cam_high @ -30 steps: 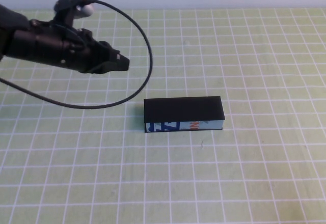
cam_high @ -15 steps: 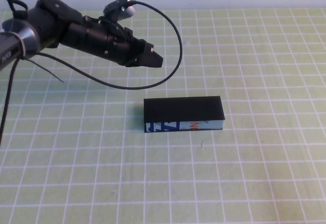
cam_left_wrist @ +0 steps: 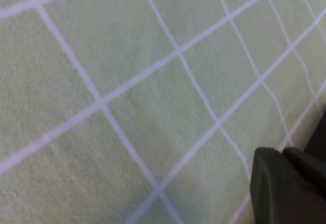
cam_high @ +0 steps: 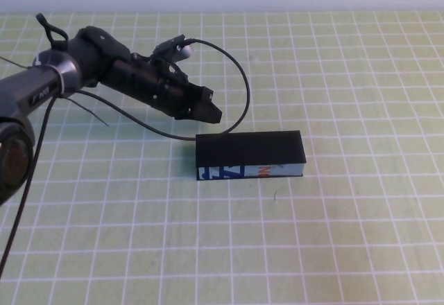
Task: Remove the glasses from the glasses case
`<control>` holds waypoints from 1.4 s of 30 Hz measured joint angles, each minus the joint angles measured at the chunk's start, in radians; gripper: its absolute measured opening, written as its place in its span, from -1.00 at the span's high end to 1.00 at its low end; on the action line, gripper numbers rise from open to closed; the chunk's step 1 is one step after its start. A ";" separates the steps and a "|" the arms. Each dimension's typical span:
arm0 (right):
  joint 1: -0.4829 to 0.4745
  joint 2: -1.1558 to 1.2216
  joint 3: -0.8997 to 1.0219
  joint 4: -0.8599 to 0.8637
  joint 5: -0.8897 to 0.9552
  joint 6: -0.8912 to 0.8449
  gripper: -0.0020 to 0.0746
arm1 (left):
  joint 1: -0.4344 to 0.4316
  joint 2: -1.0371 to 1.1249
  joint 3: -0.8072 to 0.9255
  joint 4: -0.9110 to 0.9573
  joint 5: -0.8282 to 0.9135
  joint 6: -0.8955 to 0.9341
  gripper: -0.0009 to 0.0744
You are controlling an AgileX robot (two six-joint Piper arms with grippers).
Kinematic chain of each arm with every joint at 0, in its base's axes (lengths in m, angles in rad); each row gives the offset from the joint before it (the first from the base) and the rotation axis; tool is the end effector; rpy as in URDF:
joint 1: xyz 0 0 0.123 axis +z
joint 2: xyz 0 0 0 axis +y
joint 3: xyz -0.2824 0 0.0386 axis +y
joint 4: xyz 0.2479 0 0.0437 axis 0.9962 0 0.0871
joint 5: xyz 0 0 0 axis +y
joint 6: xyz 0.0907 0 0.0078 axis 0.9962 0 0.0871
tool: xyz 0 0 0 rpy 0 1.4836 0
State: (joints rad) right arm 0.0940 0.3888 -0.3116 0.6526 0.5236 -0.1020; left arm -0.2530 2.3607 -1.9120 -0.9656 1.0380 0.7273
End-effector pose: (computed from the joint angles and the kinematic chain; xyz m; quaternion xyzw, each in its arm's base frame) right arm 0.0800 0.0354 0.2548 0.0781 0.8296 0.2765 0.4788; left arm 0.4654 -0.1870 0.1681 0.2383 0.8731 -0.3891 0.1720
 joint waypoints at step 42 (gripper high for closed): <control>0.514 1.365 -0.967 -0.548 0.042 -0.759 0.42 | -0.008 0.031 -0.001 0.040 -0.026 -0.024 0.99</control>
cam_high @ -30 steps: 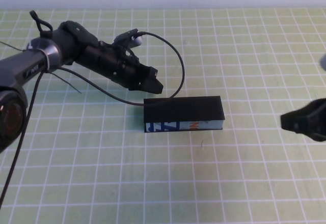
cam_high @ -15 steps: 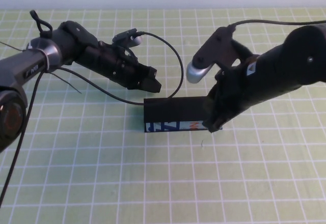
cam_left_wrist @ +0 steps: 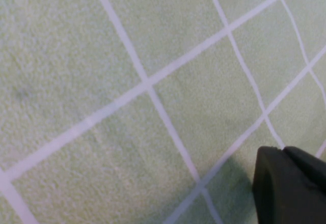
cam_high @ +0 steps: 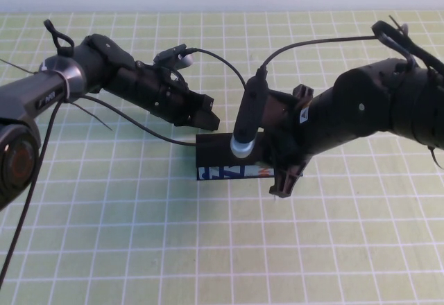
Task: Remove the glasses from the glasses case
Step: Pick up the glasses from the glasses case
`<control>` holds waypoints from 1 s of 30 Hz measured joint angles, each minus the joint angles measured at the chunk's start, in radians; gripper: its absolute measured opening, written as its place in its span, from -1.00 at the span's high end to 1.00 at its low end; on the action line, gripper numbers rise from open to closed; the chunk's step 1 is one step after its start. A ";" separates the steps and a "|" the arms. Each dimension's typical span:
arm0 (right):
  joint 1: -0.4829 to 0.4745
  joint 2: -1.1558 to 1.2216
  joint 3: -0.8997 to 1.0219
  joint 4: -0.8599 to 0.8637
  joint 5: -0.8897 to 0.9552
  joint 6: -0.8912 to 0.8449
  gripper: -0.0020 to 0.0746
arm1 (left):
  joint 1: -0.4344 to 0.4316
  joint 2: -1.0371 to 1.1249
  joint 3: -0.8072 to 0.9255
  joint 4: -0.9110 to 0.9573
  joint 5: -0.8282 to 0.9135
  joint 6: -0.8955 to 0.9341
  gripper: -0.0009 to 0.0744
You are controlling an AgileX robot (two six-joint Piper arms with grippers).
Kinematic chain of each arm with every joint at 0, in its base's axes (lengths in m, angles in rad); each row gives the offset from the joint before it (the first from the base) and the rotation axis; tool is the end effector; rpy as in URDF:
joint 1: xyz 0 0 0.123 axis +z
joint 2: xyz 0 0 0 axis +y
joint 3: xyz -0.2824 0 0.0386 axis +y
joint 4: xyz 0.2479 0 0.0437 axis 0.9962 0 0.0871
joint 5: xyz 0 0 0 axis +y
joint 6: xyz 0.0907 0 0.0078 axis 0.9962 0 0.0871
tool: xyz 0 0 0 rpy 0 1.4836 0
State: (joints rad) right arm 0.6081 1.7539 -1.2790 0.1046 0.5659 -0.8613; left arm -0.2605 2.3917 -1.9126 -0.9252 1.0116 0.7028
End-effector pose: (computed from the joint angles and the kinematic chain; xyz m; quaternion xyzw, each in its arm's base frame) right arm 0.3110 0.2227 0.2451 -0.6129 0.7285 0.0015 0.3059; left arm 0.4671 -0.1884 0.1504 0.2320 0.8850 -0.3707 0.1600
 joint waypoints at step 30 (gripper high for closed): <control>0.000 0.164 -0.008 -0.110 -0.205 -0.142 0.10 | 0.000 0.004 -0.002 -0.005 0.010 -0.002 0.99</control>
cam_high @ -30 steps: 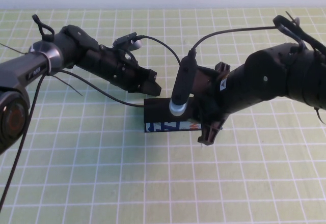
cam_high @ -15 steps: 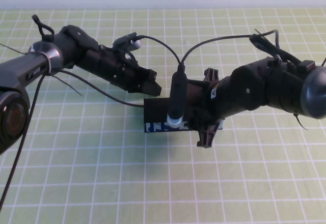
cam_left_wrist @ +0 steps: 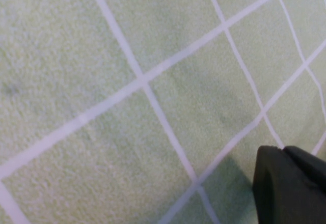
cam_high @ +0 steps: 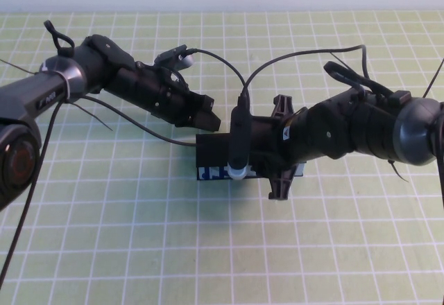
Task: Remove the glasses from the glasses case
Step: Pick up the glasses from the glasses case
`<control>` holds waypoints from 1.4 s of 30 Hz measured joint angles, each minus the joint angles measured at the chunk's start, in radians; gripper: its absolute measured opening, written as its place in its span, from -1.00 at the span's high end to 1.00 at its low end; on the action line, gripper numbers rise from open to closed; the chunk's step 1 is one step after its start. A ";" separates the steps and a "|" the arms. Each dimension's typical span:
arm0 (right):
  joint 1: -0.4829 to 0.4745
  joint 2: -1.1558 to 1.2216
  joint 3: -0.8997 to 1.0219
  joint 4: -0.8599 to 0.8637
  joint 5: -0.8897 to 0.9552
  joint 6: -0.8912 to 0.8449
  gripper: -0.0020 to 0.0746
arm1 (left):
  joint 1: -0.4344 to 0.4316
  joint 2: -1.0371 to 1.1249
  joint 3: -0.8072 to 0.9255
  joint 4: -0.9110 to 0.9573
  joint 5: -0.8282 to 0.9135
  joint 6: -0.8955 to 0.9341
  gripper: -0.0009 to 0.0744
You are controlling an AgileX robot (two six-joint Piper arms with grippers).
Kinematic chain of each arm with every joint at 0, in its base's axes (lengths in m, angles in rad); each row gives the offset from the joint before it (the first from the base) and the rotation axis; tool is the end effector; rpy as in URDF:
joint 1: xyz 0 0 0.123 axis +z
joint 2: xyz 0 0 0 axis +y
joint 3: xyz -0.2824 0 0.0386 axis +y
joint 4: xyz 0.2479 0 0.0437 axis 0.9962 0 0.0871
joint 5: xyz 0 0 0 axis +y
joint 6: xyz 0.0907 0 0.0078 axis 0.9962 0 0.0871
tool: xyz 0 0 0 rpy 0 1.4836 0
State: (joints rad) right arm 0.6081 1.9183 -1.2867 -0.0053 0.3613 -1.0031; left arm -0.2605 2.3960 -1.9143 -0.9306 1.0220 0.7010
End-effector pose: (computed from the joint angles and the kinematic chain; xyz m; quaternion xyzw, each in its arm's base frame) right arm 0.3402 0.2366 0.1926 -0.6831 0.6533 -0.0657 0.3198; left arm 0.4666 -0.1889 0.1490 0.2313 0.8843 -0.3750 0.1545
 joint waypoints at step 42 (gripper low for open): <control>0.000 -0.009 -0.001 -0.055 -0.049 -0.007 0.91 | 0.048 -0.080 -0.006 0.026 0.068 0.032 0.99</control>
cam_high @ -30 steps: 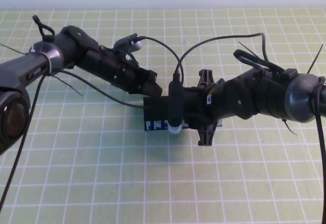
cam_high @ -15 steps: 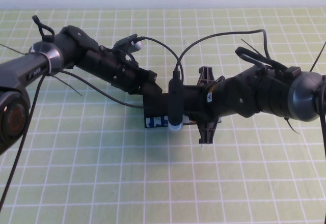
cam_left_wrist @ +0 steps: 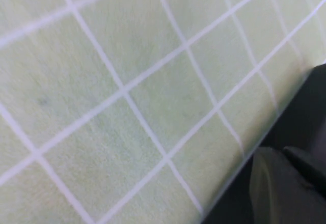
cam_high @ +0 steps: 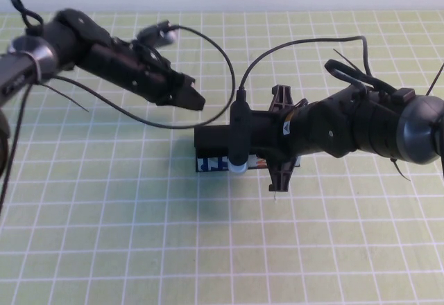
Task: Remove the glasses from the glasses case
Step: Pick up the glasses from the glasses case
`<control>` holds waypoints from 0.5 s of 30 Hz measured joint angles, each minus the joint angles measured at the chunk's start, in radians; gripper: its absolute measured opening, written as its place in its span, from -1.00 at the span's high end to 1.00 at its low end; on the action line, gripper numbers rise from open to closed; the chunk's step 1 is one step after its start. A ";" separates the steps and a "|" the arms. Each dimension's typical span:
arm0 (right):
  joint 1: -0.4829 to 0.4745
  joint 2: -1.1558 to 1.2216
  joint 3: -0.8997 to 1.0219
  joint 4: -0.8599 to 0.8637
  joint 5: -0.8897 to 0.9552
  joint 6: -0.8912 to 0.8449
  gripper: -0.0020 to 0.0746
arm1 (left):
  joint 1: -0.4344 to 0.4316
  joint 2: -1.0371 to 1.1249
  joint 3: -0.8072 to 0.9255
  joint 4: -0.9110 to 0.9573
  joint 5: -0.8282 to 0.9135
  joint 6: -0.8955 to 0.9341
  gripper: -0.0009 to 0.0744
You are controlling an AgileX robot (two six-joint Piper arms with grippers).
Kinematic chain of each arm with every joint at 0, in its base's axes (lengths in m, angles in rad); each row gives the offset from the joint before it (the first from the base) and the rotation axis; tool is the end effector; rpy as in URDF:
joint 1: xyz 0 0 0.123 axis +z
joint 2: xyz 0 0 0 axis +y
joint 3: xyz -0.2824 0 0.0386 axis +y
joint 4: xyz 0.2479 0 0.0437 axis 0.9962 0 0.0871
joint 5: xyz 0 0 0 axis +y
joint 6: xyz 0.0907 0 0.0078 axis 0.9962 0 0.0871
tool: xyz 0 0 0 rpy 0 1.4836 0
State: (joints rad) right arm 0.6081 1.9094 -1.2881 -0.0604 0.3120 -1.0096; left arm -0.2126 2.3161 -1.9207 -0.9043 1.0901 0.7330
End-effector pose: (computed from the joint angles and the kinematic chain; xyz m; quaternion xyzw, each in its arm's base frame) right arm 0.3436 0.2371 0.1996 -0.6925 0.6281 -0.0891 0.3434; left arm 0.4659 -0.1655 0.1889 0.2586 0.8743 -0.3698 0.1786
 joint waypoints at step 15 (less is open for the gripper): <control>0.000 -0.021 0.000 0.030 -0.014 0.027 0.94 | 0.045 -0.484 0.638 -0.327 -0.069 0.816 0.99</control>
State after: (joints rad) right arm 0.6081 1.8881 -1.2881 -0.0308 0.2979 -0.9826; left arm -0.1678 1.8321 -1.2828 -1.2310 1.0211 1.5493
